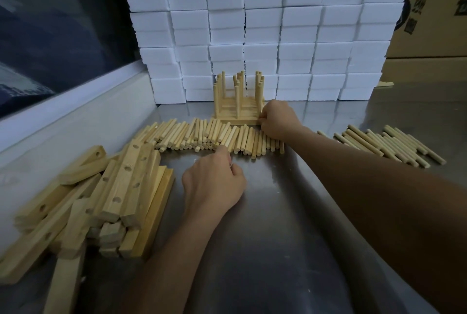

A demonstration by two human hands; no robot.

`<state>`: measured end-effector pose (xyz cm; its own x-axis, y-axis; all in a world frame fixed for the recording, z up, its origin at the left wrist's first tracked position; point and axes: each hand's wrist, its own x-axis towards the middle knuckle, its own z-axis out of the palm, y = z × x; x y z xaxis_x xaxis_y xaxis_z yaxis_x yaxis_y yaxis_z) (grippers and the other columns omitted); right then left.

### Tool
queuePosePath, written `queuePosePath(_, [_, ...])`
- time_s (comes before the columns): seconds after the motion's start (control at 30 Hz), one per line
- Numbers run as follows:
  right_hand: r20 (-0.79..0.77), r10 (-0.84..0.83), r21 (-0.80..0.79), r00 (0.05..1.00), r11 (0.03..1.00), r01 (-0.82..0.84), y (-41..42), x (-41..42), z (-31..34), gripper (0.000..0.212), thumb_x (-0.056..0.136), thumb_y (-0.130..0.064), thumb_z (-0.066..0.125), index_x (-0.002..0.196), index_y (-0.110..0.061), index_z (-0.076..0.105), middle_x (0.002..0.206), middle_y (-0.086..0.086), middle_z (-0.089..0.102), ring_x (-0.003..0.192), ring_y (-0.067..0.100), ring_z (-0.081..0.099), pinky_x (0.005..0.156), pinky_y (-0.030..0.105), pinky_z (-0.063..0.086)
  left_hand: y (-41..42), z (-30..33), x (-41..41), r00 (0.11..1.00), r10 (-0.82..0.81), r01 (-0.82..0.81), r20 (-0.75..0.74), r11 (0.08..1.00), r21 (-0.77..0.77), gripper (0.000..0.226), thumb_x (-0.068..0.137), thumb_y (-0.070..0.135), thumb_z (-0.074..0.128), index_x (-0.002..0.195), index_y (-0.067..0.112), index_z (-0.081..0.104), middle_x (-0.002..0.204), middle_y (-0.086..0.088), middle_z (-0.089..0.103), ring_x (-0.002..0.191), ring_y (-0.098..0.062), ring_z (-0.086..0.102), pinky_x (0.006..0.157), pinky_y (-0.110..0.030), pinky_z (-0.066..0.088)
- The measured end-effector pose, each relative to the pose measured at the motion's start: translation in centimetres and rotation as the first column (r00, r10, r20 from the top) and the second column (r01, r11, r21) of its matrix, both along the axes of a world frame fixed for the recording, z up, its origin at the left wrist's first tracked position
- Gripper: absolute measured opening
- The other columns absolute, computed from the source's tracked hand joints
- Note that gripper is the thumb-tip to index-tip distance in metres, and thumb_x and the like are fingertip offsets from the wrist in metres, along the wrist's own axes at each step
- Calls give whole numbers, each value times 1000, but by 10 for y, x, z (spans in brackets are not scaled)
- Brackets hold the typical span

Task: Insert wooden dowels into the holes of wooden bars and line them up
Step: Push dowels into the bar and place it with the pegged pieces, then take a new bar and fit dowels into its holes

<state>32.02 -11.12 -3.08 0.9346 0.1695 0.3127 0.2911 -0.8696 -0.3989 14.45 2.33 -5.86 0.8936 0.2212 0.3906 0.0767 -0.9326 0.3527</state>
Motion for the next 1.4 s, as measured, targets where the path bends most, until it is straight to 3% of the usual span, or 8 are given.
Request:
queuePosePath(0.17, [53, -12, 28, 999, 1000, 11, -3, -18, 2, 18, 93, -14, 54, 78, -10, 64, 75, 4, 61, 74, 24, 62, 56, 29, 45, 0, 0, 1, 1000, 7, -7, -5, 1000, -2, 8, 94, 36, 48, 92, 28, 48, 70, 10, 50, 69, -13, 49, 60, -31, 35])
queuePosePath(0.43, [201, -38, 265, 979, 964, -17, -25, -69, 6, 19, 91, -14, 54, 88, -10, 73, 81, 2, 71, 74, 18, 65, 72, 41, 59, 0, 0, 1, 999, 36, -36, -16, 999, 4, 11, 92, 36, 50, 85, 29, 47, 67, 10, 52, 63, -11, 46, 54, -29, 29])
queuePosePath(0.6, [193, -43, 441, 980, 896, -47, -45, -108, -4, 12, 95, -19, 60, 96, -18, 72, 77, -11, 66, 67, 1, 63, 64, 17, 54, -1, 1, -1, 999, 36, -35, -25, 999, 24, 13, 94, 37, 50, 85, 28, 47, 69, 9, 54, 65, -10, 49, 54, -29, 33])
queuePosePath(0.67, [149, -64, 523, 987, 852, -24, -52, -119, -9, 12, 95, -22, 60, 96, -20, 73, 75, -18, 63, 67, -3, 63, 58, 8, 47, -2, 2, -2, 999, 36, -35, -23, 999, 36, 13, 95, 36, 50, 85, 27, 48, 70, 8, 54, 67, -13, 52, 54, -30, 34])
queuePosePath(0.83, [-50, -11, 768, 999, 639, 45, -69, -136, -21, 15, 94, -18, 62, 83, -18, 72, 70, -1, 71, 58, 10, 66, 55, 23, 56, -4, 5, -7, 999, 35, -34, -25, 999, 38, 12, 95, 34, 51, 86, 26, 50, 70, 8, 54, 67, -15, 52, 50, -29, 31])
queuePosePath(1.0, [-16, 4, 685, 1000, 728, 8, -67, -143, -21, 20, 95, -20, 62, 79, -31, 66, 68, -6, 70, 60, 4, 67, 56, 20, 55, -4, 9, -14, 1000, 12, -13, 21, 999, 36, 13, 94, 29, 55, 83, 22, 54, 70, 7, 53, 66, -17, 51, 52, -30, 32])
queuePosePath(1.27, [6, 32, 628, 999, 778, -29, -67, -144, -23, 14, 95, -22, 63, 85, -30, 67, 68, -9, 70, 64, 2, 67, 66, 26, 60, 3, 34, -18, 977, 99, -122, 188, 986, 115, 14, 93, 30, 52, 86, 20, 60, 75, 5, 59, 68, -17, 46, 88, -41, 32])
queuePosePath(1.4, [-9, 34, 632, 999, 775, -21, -67, -143, -23, 9, 96, -22, 62, 92, -25, 70, 70, -9, 70, 64, 0, 67, 62, 21, 57, 13, 44, -23, 931, 294, -339, 218, 916, 215, 23, 88, 33, 56, 102, 17, 65, 107, -9, 60, 102, -28, 51, 95, -46, 30])
